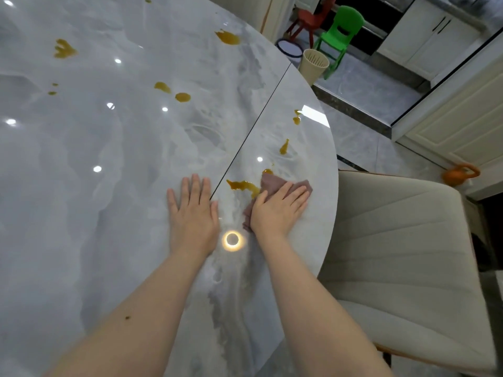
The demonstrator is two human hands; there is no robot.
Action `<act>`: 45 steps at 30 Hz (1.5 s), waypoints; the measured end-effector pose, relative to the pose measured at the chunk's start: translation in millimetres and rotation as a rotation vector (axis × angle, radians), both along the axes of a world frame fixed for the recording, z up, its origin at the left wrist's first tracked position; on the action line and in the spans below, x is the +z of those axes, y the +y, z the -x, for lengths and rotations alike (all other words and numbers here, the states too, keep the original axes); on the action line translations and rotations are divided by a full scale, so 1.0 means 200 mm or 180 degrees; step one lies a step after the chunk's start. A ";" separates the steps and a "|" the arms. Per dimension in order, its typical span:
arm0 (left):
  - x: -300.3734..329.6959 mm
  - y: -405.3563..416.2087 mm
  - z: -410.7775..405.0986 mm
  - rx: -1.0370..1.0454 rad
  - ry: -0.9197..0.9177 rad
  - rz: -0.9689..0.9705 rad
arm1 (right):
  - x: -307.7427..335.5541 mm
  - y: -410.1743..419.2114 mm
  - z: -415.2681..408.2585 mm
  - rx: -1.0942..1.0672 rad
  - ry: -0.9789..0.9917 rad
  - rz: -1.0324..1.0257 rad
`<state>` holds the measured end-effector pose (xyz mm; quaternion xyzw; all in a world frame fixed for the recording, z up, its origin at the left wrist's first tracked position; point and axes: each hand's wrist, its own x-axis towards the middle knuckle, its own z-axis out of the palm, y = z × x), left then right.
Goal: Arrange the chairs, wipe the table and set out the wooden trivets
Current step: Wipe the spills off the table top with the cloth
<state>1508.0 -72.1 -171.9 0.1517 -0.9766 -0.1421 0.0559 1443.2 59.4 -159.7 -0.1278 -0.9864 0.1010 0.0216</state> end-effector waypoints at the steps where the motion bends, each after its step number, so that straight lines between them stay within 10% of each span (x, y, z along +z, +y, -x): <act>1: 0.00 0.00 0.01 0.0013 -0.0008 0.0029 | 0.00 0.00 0.06 0.0098 0.0006 -0.0038; 15: 0.00 -0.01 0.01 -0.0042 -0.0049 0.0140 | 0.03 0.22 0.00 0.2933 -0.0124 0.0060; 22: 0.00 -0.01 0.01 -0.0038 -0.0015 0.0116 | 0.05 0.04 0.30 0.1895 -0.0216 -0.0130; 29: 0.01 -0.02 0.00 -0.0092 -0.0166 0.0135 | 0.03 0.04 -0.01 0.3395 -0.0238 -0.0004; 38: 0.01 -0.02 0.00 -0.0107 -0.0196 0.0086 | 0.04 0.02 0.21 0.2378 -0.0217 -0.0231; 45: 0.02 -0.03 0.01 -0.0078 0.0048 -0.0377 | 0.04 0.20 -0.18 0.3368 -0.0285 -0.0118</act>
